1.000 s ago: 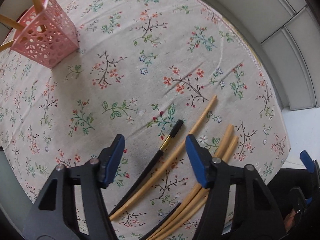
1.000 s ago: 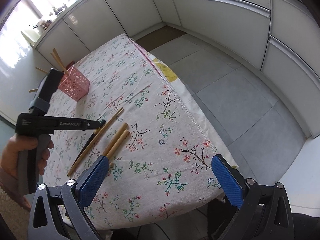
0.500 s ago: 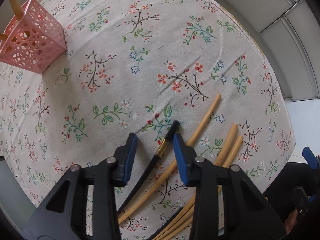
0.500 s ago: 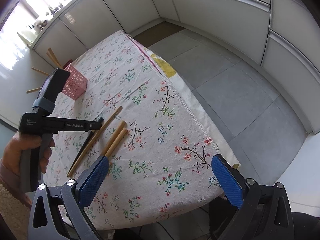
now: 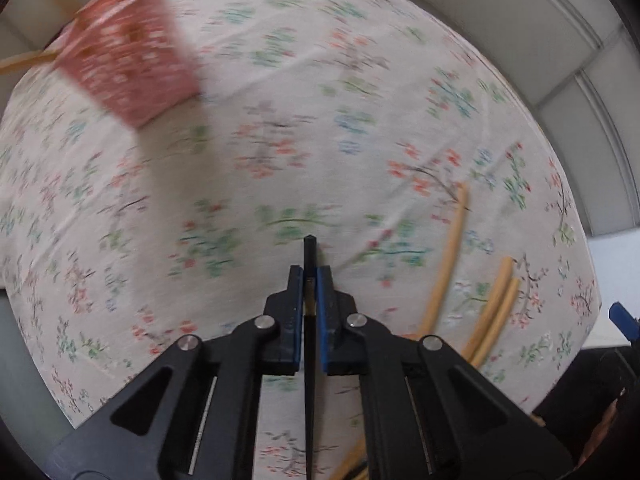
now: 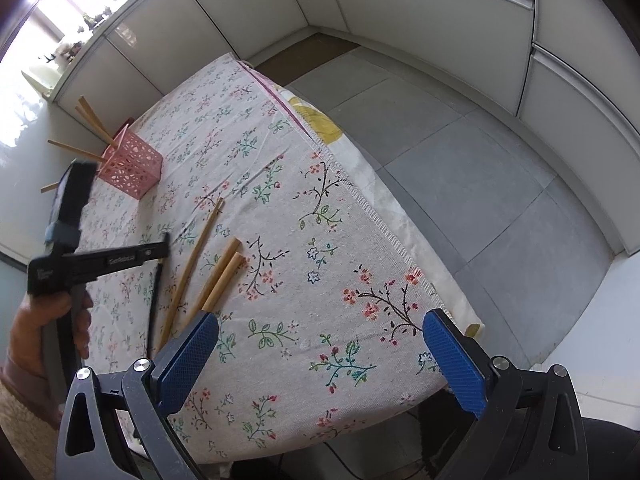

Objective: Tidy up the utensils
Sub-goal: 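Grasp the black chopstick with the left tool while the right tool grasps a wooden chopstick, then carry the black chopstick to the basket with the left tool while the right tool carries its chopstick, then lower both held chopsticks into the pink basket and open both tools, then withdraw both open tools from the basket back to the chopstick pile, then grasp and lift a wooden chopstick with the left tool while the right tool approaches the pile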

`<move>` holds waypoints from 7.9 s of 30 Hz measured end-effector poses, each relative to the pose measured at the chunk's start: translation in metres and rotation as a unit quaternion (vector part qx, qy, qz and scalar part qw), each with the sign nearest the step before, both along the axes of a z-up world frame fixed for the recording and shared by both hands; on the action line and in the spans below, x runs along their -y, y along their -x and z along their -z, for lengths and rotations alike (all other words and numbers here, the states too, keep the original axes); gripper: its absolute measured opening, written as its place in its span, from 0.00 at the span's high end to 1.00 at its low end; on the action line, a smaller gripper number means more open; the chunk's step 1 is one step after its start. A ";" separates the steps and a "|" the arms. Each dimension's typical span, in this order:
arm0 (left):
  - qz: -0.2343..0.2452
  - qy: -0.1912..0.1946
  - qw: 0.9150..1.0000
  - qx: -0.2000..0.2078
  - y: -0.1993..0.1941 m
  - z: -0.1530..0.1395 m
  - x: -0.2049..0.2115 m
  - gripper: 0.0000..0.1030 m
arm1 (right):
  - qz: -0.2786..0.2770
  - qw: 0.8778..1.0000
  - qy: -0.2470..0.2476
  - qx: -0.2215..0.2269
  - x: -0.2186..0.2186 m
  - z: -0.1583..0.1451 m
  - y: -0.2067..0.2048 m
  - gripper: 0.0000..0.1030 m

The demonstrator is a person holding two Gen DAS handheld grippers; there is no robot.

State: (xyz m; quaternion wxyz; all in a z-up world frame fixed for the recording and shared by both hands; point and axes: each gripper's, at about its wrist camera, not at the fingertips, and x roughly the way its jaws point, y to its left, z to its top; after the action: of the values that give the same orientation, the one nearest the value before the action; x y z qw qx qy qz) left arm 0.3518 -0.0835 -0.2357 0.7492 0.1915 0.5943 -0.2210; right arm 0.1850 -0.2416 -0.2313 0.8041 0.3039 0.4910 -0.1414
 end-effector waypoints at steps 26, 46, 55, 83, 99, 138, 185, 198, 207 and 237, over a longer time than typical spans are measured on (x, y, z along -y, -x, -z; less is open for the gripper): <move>-0.127 0.153 0.962 0.187 0.071 -0.101 -0.143 0.93 | -0.028 0.988 -0.080 -0.125 -0.057 0.022 -0.166 0.32; -0.158 0.188 0.946 0.213 0.077 -0.119 -0.167 0.93 | -0.031 0.998 -0.047 -0.015 -0.110 -0.015 -0.189 0.94; -0.163 0.209 0.929 0.259 0.101 -0.153 -0.166 0.93 | -0.095 0.988 0.015 0.119 -0.124 -0.105 -0.132 0.94; -0.142 0.237 0.914 0.296 0.090 -0.259 -0.136 0.93 | -0.075 0.968 0.066 0.228 -0.042 -0.270 -0.102 0.94; -0.148 0.229 0.896 0.350 -0.008 -0.281 -0.098 0.93 | -0.037 0.950 0.086 0.299 -0.011 -0.340 -0.202 0.94; -0.254 0.266 0.866 0.340 0.015 -0.237 -0.168 0.38 | -0.083 0.947 0.156 0.267 -0.128 -0.226 -0.251 0.15; -0.076 0.090 0.993 -0.013 0.107 -0.063 -0.050 0.11 | -0.030 0.992 0.094 0.076 -0.025 -0.031 0.034 0.02; -0.010 0.018 0.999 -0.029 0.077 -0.036 0.039 0.29 | -0.007 0.997 0.049 0.055 -0.003 -0.016 0.030 0.02; -0.002 -0.009 0.999 -0.053 0.067 -0.018 0.056 0.40 | -0.003 0.998 0.042 0.049 0.005 -0.012 0.029 0.03; -0.075 0.084 0.991 0.077 0.026 -0.044 -0.010 0.92 | -0.014 1.000 0.027 0.003 -0.015 0.007 -0.006 0.03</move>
State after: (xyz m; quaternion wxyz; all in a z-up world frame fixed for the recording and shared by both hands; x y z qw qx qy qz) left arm 0.3256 -0.0736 -0.1913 0.8205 0.0990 0.5269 -0.1986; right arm 0.1908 -0.2269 -0.2387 0.8156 0.2752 0.4887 -0.1424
